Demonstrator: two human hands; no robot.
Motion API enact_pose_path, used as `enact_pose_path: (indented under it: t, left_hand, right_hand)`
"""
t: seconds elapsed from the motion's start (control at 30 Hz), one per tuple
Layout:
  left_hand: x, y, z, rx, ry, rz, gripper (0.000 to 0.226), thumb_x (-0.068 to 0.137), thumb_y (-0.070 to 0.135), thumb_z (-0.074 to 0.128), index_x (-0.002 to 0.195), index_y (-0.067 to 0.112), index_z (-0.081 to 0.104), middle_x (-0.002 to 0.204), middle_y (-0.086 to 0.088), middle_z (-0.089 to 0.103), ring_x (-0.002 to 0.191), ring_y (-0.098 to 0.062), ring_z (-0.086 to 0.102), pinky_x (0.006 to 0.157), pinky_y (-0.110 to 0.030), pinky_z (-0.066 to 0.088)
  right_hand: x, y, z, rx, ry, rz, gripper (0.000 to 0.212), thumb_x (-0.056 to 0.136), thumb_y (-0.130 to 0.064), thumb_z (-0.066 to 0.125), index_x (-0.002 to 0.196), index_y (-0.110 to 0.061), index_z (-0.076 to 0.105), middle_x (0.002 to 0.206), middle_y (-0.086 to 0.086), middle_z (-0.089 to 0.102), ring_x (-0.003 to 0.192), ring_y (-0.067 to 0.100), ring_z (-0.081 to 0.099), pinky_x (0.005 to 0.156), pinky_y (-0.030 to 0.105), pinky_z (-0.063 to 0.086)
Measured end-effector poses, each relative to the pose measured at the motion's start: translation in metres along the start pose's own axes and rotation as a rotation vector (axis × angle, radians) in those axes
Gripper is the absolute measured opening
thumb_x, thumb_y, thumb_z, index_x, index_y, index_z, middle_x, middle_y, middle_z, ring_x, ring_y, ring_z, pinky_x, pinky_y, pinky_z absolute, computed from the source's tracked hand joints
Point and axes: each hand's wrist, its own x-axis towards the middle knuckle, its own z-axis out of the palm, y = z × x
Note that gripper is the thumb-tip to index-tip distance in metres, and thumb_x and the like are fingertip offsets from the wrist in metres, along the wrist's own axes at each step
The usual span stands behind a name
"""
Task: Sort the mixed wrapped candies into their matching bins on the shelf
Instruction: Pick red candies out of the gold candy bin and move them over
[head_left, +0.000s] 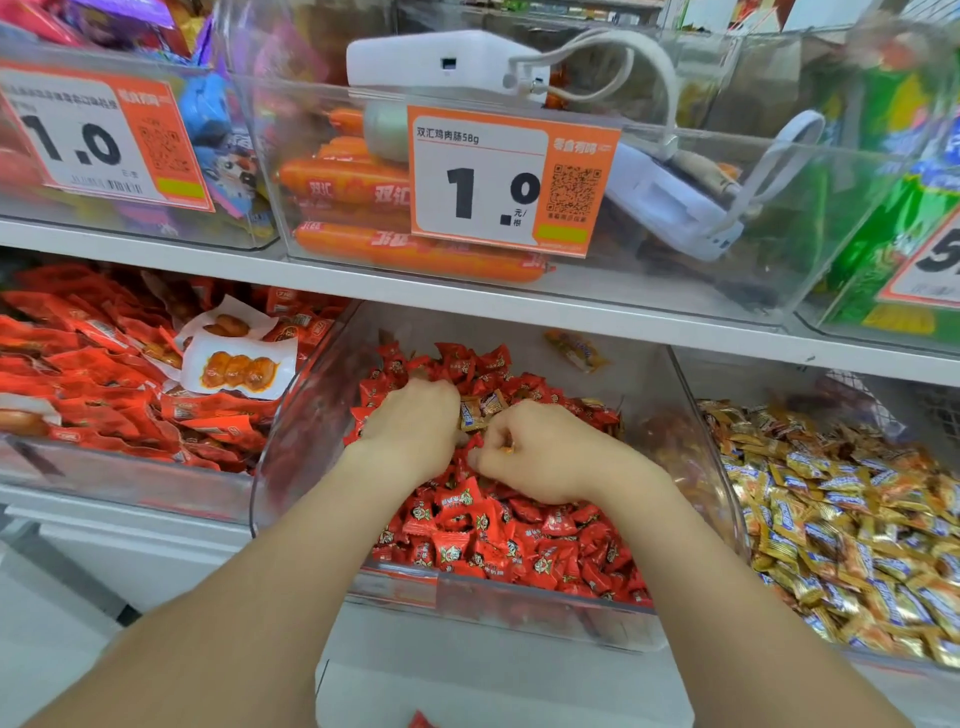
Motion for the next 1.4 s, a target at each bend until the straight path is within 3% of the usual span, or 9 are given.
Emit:
enact_pose_path:
  t: [0.17, 0.3, 0.43, 0.6, 0.77, 1.03, 1.2, 1.3, 1.4]
  left_hand:
    - [0.005, -0.008, -0.002, -0.155, 0.002, -0.011, 0.023, 0.091, 0.032, 0.075, 0.096, 0.016, 0.06, 0.103, -0.01, 0.064, 0.098, -0.036, 0.066, 0.076, -0.04, 0.053]
    - [0.002, -0.01, -0.015, -0.323, 0.045, -0.022, 0.014, 0.091, 0.022, 0.065, 0.09, 0.011, 0.055, 0.082, -0.004, 0.061, 0.078, -0.025, 0.061, 0.063, -0.037, 0.047]
    - [0.0, -0.012, -0.021, -0.401, 0.135, -0.01, 0.007, 0.091, 0.02, 0.059, 0.088, 0.015, 0.064, 0.08, -0.003, 0.067, 0.078, -0.024, 0.064, 0.07, -0.035, 0.053]
    - [0.003, -0.008, -0.018, -0.436, 0.179, -0.094, 0.043, 0.091, 0.04, 0.064, 0.064, 0.009, 0.048, 0.06, -0.004, 0.054, 0.062, -0.022, 0.057, 0.057, -0.031, 0.042]
    - [0.006, -0.008, -0.016, -0.269, 0.164, -0.028, 0.056, 0.086, 0.061, 0.074, 0.063, 0.014, 0.054, 0.067, 0.0, 0.058, 0.069, -0.021, 0.061, 0.063, -0.032, 0.046]
    - [-0.013, -0.019, -0.032, -0.184, -0.211, 0.044, 0.04, 0.076, 0.064, 0.083, 0.076, 0.026, 0.072, 0.073, 0.002, 0.065, 0.07, -0.022, 0.064, 0.067, -0.039, 0.057]
    - [-0.015, -0.017, -0.03, -0.134, -0.284, 0.09, 0.02, 0.086, 0.04, 0.081, 0.078, 0.021, 0.077, 0.081, -0.007, 0.075, 0.064, -0.025, 0.067, 0.062, -0.043, 0.059]
    - [-0.016, -0.016, -0.032, -0.167, -0.253, 0.06, 0.017, 0.089, 0.027, 0.07, 0.082, 0.012, 0.07, 0.083, -0.014, 0.073, 0.059, -0.024, 0.057, 0.056, -0.038, 0.051]
    - [-0.02, -0.014, -0.039, -0.3, -0.135, 0.004, 0.02, 0.093, 0.03, 0.066, 0.082, 0.013, 0.063, 0.076, -0.004, 0.068, 0.058, -0.021, 0.056, 0.053, -0.029, 0.045]
  right_hand:
    - [0.004, 0.014, -0.012, 0.052, 0.193, 0.16, 0.038, 0.096, -0.042, 0.059, 0.076, -0.01, 0.058, 0.065, 0.003, 0.058, 0.059, 0.018, 0.053, 0.057, 0.03, 0.042]
    - [0.015, 0.023, -0.014, 0.193, 0.301, 0.287, 0.031, 0.097, -0.036, 0.059, 0.089, -0.009, 0.069, 0.069, 0.009, 0.073, 0.053, 0.023, 0.066, 0.064, 0.039, 0.063]
    - [0.023, 0.014, -0.012, 0.309, 0.304, 0.29, 0.022, 0.102, -0.024, 0.055, 0.088, -0.016, 0.069, 0.074, 0.017, 0.077, 0.05, 0.022, 0.072, 0.063, 0.04, 0.066]
    - [0.044, 0.012, -0.007, 0.128, 0.443, 0.336, 0.028, 0.1, -0.022, 0.055, 0.073, -0.013, 0.056, 0.063, 0.001, 0.056, 0.054, 0.015, 0.054, 0.045, 0.023, 0.038]
    - [0.05, 0.016, 0.004, 0.0, 0.322, 0.187, 0.03, 0.104, -0.038, 0.057, 0.101, -0.012, 0.069, 0.091, 0.007, 0.07, 0.085, 0.027, 0.066, 0.065, 0.03, 0.048]
    - [0.058, 0.011, 0.02, -0.256, 0.174, 0.156, 0.068, 0.086, -0.07, 0.07, 0.118, -0.012, 0.058, 0.113, 0.011, 0.065, 0.102, 0.033, 0.064, 0.072, 0.036, 0.046]
    - [0.064, 0.016, 0.019, -0.231, 0.129, 0.079, 0.036, 0.094, -0.055, 0.065, 0.089, -0.021, 0.056, 0.093, 0.004, 0.064, 0.082, 0.027, 0.061, 0.062, 0.031, 0.04]
    - [0.059, 0.021, 0.013, -0.103, 0.091, 0.014, 0.042, 0.097, -0.043, 0.064, 0.069, -0.019, 0.045, 0.068, 0.001, 0.051, 0.063, 0.021, 0.051, 0.053, 0.031, 0.032]
    - [0.041, 0.02, -0.002, 0.053, 0.121, 0.025, 0.043, 0.1, -0.046, 0.063, 0.074, -0.012, 0.055, 0.067, 0.003, 0.055, 0.06, 0.018, 0.05, 0.058, 0.034, 0.037]
